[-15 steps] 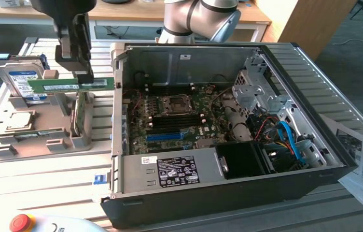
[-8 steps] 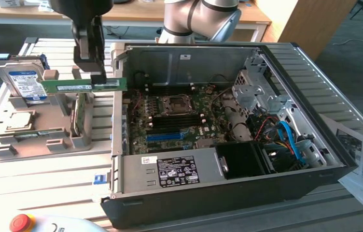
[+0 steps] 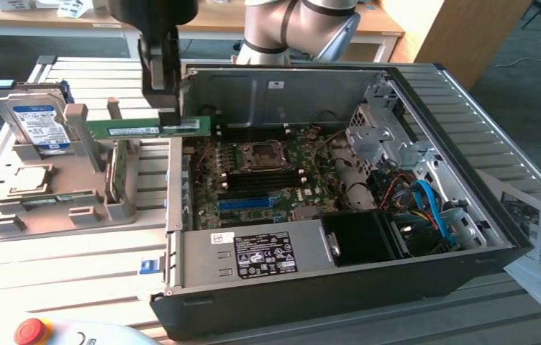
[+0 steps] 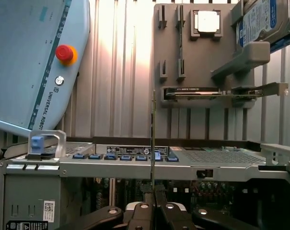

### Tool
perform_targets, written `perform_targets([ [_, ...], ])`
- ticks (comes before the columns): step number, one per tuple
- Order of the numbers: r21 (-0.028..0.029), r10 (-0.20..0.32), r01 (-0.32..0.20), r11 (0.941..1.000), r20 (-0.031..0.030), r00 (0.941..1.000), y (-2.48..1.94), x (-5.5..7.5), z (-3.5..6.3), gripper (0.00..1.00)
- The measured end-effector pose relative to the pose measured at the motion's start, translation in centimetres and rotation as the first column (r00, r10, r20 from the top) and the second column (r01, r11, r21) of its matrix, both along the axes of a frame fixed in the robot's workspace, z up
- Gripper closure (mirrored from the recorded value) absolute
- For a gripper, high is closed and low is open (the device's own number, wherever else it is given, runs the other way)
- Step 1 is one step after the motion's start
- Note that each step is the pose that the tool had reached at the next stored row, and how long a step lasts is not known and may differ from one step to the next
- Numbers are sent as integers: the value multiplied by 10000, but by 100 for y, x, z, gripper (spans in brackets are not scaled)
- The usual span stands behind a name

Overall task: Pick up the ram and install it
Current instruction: 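Pick up the ram and move it above insertion slot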

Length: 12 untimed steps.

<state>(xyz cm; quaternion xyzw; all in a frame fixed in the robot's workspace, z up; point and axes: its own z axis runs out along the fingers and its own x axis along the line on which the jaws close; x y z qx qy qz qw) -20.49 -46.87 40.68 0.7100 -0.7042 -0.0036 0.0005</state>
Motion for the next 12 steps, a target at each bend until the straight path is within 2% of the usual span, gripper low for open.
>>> perform_targets([
  [12, 0, -1, 1, 10000, 0, 10000, -26, 416, 0, 88],
])
